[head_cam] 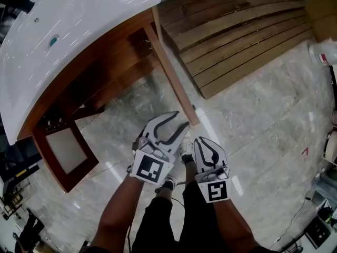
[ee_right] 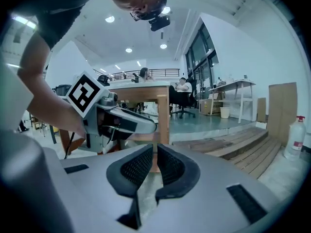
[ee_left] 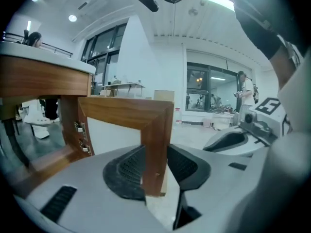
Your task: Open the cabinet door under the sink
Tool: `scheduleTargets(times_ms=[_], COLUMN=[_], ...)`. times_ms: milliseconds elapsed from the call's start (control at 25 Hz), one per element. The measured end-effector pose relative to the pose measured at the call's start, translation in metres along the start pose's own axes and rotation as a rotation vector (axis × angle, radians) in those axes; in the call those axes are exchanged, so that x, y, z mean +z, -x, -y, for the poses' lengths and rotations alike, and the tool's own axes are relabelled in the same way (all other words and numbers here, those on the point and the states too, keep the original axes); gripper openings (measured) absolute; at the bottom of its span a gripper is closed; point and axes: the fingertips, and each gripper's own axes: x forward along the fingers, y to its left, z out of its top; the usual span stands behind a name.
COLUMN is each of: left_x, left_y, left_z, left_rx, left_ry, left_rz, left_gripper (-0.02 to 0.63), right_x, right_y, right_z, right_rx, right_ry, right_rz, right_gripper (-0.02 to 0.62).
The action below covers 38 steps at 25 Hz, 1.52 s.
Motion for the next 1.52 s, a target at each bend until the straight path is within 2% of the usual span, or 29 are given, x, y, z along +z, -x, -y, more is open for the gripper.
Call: scheduleTargets(times_ms=[40,80,280,480,720,840,1040,1160,1240,1400,1520], left_x=[0.004,0.009,0.024,0.034,0.045,0.057,0.085,0.115,0.133,0.155,0.169], left_y=[-0.007,-0.015,-0.034,-0.031,-0.023,-0.004,0.050,0.091,0.118,0.167,0.210], left_z=[0.000,0.000,0.000,-0.003,0.004,0.006,0.007,0.008,0.007,-0.008,0.006], left_rx=[0.007,0.008,0.005,0.014,0.016,0.021,0.062,0.110,0.150,0.244,0.194], left_ry=[-0.005,-0.010,-0.023,0.003,0.010,0.014,0.103,0.165,0.179,0.217,0.269], left_rz=[0.005,0.009,0.036,0.048,0.062,0.070,0.111,0.168,0.195,0.230,0.229], left_gripper=[0.113,0.094,0.089,0.085,0.032,0.023,0.023,0.023,0.023,0.023,0.023], right_x=[-0.001,-0.001,-0.001,0.011,0.033,0.060,0.119,0.160,0.185,0.234,0.274], right_y=[0.002,0.004,0.011,0.013,0.009,0.007,0.016,0.026,0.030,0.020,0.028], right_z=[0.005,0.011,0.031,0.040,0.042,0.035,0.007,-0.014,-0.030,-0.061,-0.095], right_rx=[-0.012,-0.025,-0.066,-0.072,-0.055,-0.033,0.012,0.052,0.086,0.196,0.262], right_ry=[-0.004,-0.009,-0.031,-0.027,-0.010,-0.006,0.007,0.036,0.053,0.103,0.123], right_rz=[0.001,0.005,0.014,0.023,0.056,0.092,0.132,0.163,0.189,0.252,0.272], right_gripper=[0.026,0.026,0.026,0.026,0.026,0.026,0.026,0.026,0.026,0.026,0.026])
